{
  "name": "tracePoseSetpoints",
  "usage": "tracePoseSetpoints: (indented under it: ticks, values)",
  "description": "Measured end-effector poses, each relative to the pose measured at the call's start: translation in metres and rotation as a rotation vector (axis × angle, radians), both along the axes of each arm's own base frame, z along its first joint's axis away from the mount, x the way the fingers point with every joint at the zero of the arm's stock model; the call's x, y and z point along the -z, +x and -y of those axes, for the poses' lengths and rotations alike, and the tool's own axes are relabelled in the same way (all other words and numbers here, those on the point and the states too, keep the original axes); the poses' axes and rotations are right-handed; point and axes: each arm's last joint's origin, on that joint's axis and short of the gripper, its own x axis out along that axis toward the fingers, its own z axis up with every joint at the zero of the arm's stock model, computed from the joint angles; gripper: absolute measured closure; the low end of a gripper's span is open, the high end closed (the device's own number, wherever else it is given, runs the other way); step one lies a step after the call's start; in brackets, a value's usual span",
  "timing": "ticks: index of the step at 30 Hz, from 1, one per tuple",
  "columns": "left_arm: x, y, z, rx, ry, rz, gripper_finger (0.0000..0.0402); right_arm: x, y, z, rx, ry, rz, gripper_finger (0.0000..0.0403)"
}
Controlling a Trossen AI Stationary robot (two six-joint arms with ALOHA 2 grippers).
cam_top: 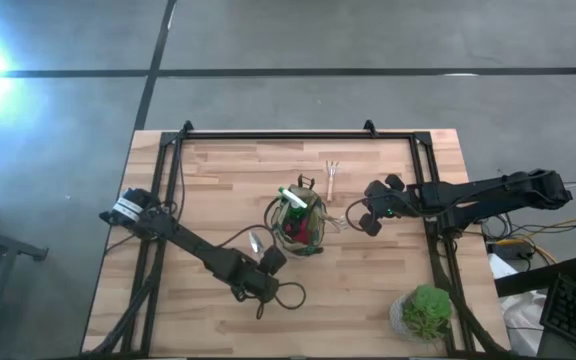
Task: Pick & Place Garden tools in Gardening bag
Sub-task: Put the light brown trowel into the white gardening bag
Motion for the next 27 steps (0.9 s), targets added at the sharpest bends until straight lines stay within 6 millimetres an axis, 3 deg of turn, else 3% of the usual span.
tracePoseSetpoints:
  ticks: [20,27]
  values:
    - [0.021,0.006,-0.004,-0.052,-0.08,-0.072,0.0341,-0.001,0.001,0.0,-0.004,-0.003,0.016,0.0394]
    - [0.018,0.007,-0.004,-0.091,-0.104,-0.062,0.0342,-0.001,0.001,0.0,-0.006,-0.004,0.016,0.0394]
